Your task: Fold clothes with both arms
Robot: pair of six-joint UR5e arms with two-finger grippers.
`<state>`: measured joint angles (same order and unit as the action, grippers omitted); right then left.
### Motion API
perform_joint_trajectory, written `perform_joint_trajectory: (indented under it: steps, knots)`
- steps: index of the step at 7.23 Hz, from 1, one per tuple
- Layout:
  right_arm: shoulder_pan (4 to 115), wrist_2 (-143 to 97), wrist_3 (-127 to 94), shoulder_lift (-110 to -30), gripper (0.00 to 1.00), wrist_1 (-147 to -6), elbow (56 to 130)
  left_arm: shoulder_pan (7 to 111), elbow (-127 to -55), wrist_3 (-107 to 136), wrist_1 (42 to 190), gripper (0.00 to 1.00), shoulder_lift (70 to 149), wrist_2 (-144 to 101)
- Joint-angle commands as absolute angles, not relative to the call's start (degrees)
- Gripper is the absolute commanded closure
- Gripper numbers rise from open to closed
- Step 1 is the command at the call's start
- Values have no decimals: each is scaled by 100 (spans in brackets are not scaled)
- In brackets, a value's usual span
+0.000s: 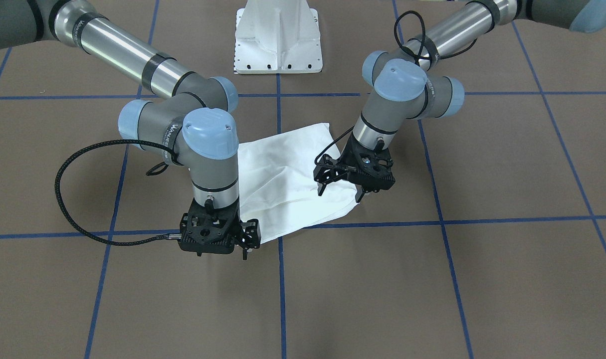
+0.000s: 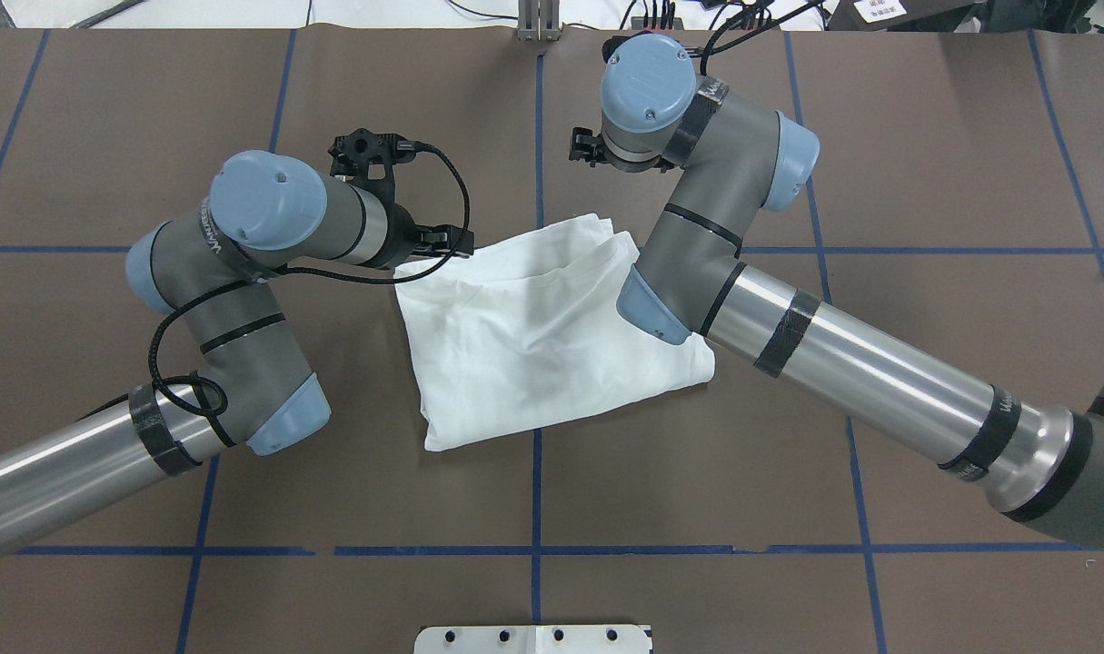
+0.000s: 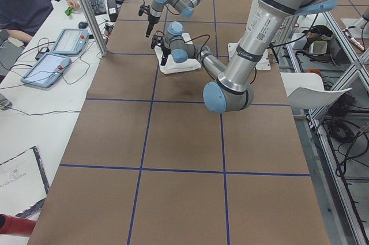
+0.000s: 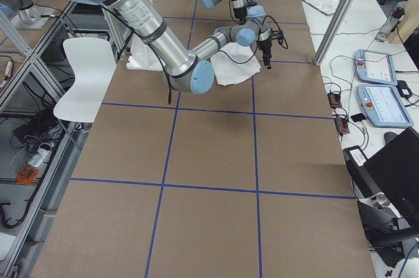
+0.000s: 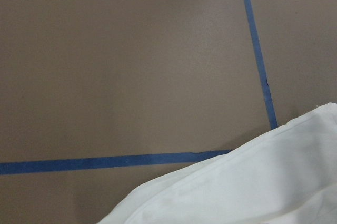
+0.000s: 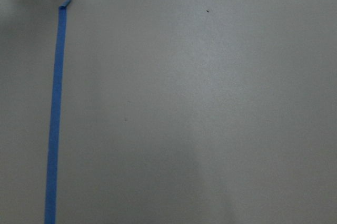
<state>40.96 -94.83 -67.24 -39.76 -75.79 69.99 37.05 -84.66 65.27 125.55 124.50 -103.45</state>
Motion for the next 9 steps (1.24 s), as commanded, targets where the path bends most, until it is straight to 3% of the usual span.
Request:
perform_joint_trajectory:
  steps: [1, 3, 8, 9]
  knots:
    - [4087, -9501, -6724, -4051, 0, -7576, 7092, 3683, -8350, 6460, 12832, 29, 12533, -10389]
    - [4087, -9501, -6724, -4060, 0, -7576, 7093, 3648, -8315, 6059, 12806, 41, 12559, -10484]
    - [4078, -9492, -6732, -4087, 0, -7567, 7102, 3639, -8288, 5564, 12744, 46, 12472, -10644]
    - [4069, -9492, -6732, -4087, 0, -7567, 7102, 3639, -8288, 5563, 12744, 57, 12454, -10652]
